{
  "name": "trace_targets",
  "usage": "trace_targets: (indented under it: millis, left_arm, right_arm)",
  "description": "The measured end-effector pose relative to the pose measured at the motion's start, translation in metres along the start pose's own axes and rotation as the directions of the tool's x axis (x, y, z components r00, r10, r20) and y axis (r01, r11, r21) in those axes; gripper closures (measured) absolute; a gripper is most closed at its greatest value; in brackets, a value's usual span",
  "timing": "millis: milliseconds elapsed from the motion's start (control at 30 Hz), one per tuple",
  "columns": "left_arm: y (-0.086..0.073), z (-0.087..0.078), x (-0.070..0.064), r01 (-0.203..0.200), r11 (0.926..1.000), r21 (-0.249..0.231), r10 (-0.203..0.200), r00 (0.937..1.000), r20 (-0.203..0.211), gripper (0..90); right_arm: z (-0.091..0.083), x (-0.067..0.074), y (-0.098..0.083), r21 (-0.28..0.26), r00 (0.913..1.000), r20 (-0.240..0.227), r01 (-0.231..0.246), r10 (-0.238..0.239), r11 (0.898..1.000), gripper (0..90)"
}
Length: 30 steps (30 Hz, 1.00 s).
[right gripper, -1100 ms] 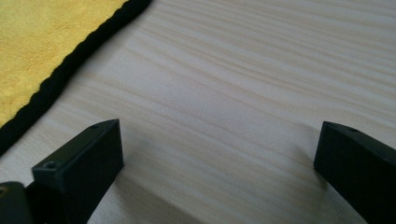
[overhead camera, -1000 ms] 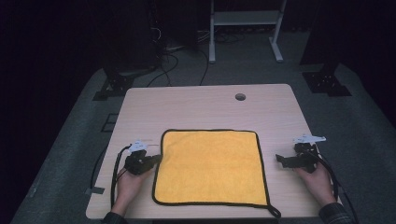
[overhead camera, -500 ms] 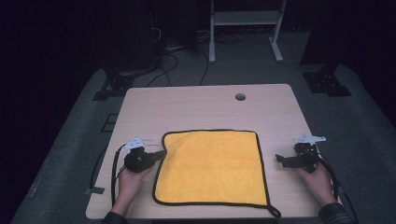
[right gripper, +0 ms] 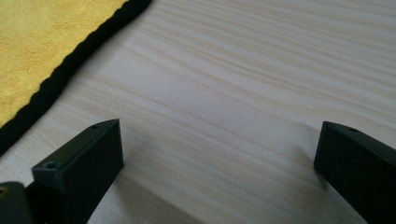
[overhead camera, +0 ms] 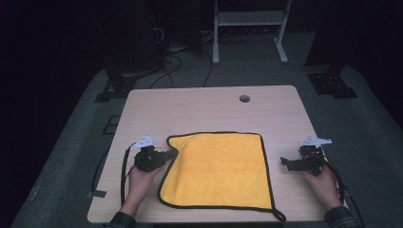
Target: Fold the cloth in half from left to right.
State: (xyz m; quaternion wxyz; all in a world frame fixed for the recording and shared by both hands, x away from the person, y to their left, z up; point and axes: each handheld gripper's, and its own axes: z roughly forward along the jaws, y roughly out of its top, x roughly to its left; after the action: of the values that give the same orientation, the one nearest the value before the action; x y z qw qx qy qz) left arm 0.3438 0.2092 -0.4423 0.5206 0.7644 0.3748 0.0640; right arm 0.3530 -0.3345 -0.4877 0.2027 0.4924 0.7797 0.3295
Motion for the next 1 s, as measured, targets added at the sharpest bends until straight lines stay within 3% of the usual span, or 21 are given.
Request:
trace_targets:
  millis: [533,1000]
  left_arm:
    - [0.015,0.032,-0.018,-0.03,0.9995,0.006,0.03,0.9972,0.068,87.5]
    - [0.024,0.059,-0.035,-0.051,0.9986,0.015,0.049,0.9904,0.129,87.6]
  right_arm:
    - [0.0,0.0,0.0,0.001,1.0,-0.001,-0.003,0.003,1.0,0.4]
    - [0.0,0.0,0.0,0.001,1.0,-0.001,-0.002,0.002,1.0,0.4]
